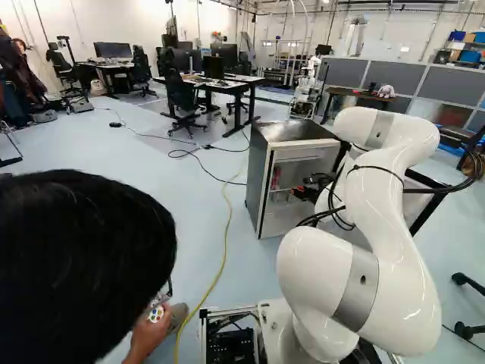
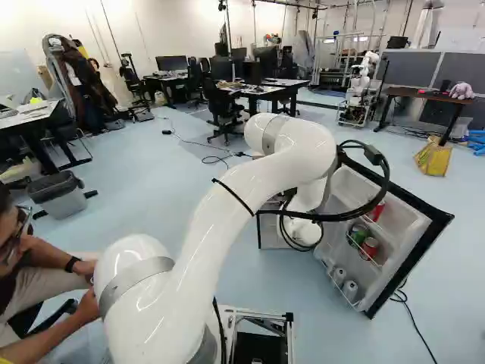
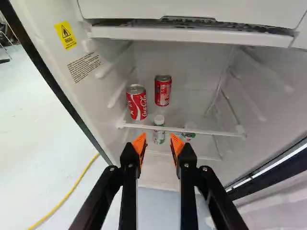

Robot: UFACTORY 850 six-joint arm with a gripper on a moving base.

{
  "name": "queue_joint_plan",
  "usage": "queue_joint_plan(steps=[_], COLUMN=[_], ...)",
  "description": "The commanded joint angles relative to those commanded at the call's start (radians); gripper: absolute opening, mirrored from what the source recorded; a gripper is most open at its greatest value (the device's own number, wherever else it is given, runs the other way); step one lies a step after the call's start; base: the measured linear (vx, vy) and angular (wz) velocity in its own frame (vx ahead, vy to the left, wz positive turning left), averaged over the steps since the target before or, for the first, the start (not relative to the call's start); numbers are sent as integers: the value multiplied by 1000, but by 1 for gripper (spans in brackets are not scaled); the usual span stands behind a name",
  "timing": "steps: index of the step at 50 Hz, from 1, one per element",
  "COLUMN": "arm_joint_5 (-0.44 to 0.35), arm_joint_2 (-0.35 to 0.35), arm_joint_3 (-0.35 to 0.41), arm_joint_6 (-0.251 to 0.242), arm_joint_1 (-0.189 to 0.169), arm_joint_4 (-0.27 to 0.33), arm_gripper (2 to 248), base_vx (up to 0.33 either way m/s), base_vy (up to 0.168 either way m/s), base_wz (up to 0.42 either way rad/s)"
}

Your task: Grab a drink from the fridge

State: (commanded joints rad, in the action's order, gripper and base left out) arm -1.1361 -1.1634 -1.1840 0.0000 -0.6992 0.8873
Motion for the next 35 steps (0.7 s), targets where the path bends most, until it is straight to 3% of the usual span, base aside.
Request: queue_joint_plan(steps=[11,12,21,22,35], arm_joint_5=[0,0,0,0,0], arm_joint_2=[0,0,0,0,0], arm_joint_3=[0,0,0,0,0], arm_joint_6=[0,0,0,0,0], arm_joint_1=[0,0,0,0,0], arm_joint_4=[0,0,0,0,0], arm_gripper=[104,116,128,140,148], base_vx=[0,0,0,0,0], base_vy=[0,0,0,0,0], base_wz=[0,0,0,0,0])
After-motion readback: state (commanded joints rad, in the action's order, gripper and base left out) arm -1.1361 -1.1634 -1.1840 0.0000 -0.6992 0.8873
